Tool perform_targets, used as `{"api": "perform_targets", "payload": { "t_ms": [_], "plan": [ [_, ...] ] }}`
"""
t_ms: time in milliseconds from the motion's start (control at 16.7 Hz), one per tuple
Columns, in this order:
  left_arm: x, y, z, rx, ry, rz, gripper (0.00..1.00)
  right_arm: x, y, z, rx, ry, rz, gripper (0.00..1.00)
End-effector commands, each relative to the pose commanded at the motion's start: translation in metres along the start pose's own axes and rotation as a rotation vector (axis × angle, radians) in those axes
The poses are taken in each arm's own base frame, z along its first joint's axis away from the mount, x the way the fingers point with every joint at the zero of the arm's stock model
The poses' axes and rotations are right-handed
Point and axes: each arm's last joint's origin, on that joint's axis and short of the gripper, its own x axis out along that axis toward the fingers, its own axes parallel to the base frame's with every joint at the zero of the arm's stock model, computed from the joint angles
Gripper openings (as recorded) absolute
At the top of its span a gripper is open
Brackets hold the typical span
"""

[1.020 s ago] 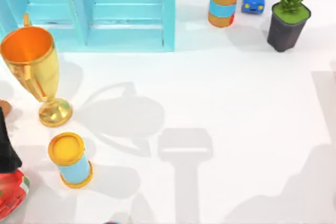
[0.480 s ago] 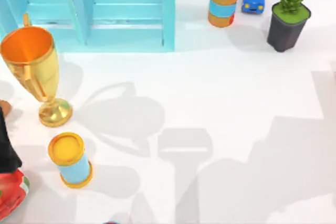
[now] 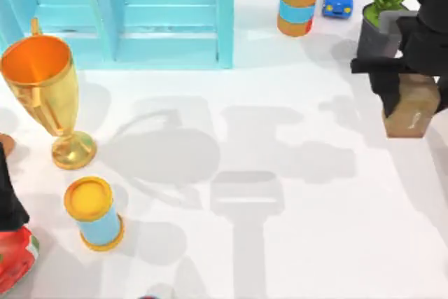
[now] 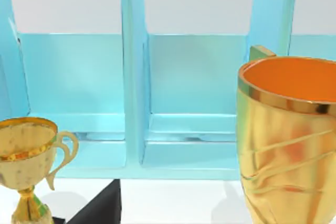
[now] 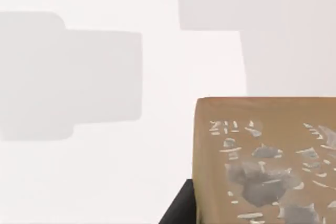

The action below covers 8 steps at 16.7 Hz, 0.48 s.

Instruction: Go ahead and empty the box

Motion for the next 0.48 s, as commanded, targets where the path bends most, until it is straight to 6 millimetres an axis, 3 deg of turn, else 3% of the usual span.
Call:
{"api": "perform_targets", "payload": {
  "t_ms": [120,240,360,480],
  "plan": [
    [0.000,0.000,0.000,0.000,0.000,0.000,1.00,0.012,0.067,-0.011,0.000,-0.007,-0.004,0.00],
    [0.000,0.000,0.000,0.000,0.000,0.000,1.00,0.023,0.119,-0.028,-0.001,-0.021,-0.002,0.00],
    [0.000,0.000,0.000,0.000,0.000,0.000,1.00,0.029,0.153,-0.043,-0.003,-0.037,0.003,0.00],
    [0.000,0.000,0.000,0.000,0.000,0.000,1.00,0.032,0.170,-0.052,-0.004,-0.048,0.009,0.00]
  ]
}}
